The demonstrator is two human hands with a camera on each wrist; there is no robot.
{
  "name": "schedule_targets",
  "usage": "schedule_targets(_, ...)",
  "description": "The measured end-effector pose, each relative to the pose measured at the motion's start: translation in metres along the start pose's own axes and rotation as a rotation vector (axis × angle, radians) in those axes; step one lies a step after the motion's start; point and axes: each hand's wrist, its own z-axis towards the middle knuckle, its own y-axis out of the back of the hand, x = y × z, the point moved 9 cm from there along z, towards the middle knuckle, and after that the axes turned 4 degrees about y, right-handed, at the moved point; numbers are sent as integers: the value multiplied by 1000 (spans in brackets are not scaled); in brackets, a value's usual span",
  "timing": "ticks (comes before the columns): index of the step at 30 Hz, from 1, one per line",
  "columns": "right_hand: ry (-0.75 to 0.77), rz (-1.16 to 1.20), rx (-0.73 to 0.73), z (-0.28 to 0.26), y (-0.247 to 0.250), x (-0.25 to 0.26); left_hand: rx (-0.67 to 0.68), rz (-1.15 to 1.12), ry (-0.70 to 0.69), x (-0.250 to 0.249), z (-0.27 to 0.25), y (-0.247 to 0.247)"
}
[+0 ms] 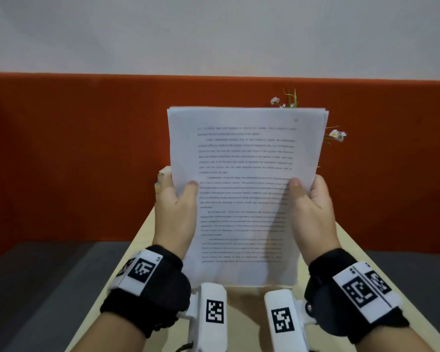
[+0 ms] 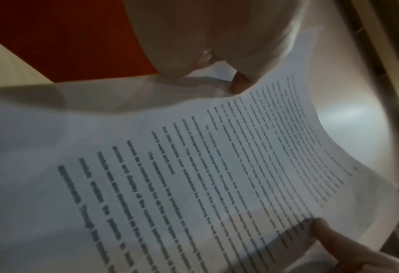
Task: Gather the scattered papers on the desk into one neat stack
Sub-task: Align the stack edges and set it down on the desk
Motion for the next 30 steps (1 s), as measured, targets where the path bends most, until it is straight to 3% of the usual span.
schedule_targets(5, -86, -59, 43, -14, -5, -19, 28, 98, 79, 16, -7, -2)
schedule_targets(12, -12, -107, 51, -17, -15, -10, -47, 239, -90, 1, -18, -4)
schedule_targets(20, -73, -163, 53, -20, -9, -26, -36, 247, -43, 22, -17, -4)
schedule_targets(24, -155, -398, 124, -30, -3, -55, 35, 436, 71, 59, -18, 2)
schedule_targets(27, -191, -605, 138, -30, 11, -60, 10, 540, 58, 63, -20, 20)
schedule_targets(30, -130, -688, 123, -29, 14, -41, -49, 547, 7, 46, -23, 40)
